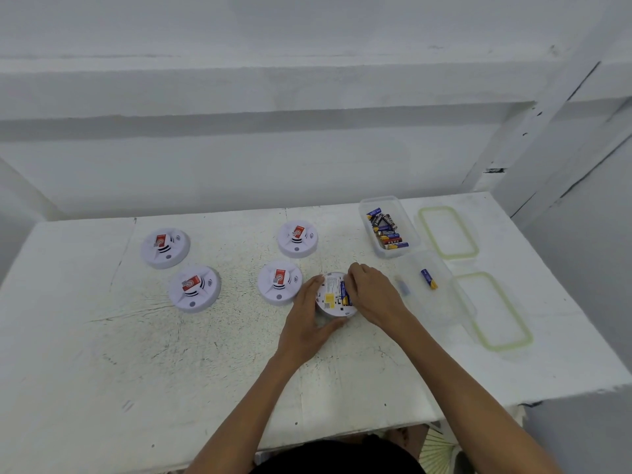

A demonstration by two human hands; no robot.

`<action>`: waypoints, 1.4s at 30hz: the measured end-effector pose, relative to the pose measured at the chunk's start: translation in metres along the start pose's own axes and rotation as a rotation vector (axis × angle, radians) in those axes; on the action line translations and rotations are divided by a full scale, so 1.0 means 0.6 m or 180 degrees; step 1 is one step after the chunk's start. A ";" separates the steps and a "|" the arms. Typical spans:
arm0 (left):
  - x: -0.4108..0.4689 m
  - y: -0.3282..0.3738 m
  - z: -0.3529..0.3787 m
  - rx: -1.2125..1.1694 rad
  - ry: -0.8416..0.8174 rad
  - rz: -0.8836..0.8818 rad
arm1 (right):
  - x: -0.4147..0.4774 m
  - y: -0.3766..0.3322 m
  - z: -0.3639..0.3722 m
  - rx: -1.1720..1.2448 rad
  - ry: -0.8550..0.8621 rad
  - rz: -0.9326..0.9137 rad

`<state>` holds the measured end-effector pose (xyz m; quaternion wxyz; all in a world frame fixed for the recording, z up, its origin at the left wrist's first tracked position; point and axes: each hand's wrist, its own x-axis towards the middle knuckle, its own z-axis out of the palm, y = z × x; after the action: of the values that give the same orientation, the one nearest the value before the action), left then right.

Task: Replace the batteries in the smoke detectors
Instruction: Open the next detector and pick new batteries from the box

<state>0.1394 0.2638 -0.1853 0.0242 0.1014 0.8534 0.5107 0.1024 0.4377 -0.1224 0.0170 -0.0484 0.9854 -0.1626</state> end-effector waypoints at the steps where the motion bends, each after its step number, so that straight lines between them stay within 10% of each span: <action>1: 0.000 0.000 0.000 -0.0001 0.0015 0.0001 | -0.001 -0.001 0.001 -0.0072 -0.0028 0.0025; 42: 0.018 0.020 0.011 0.0058 -0.0005 0.0309 | -0.034 0.090 -0.115 0.1989 0.1478 0.1117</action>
<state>0.1318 0.2770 -0.1774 -0.0009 0.1434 0.8520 0.5034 0.1146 0.5127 -0.0742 -0.1641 0.1654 0.8597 -0.4547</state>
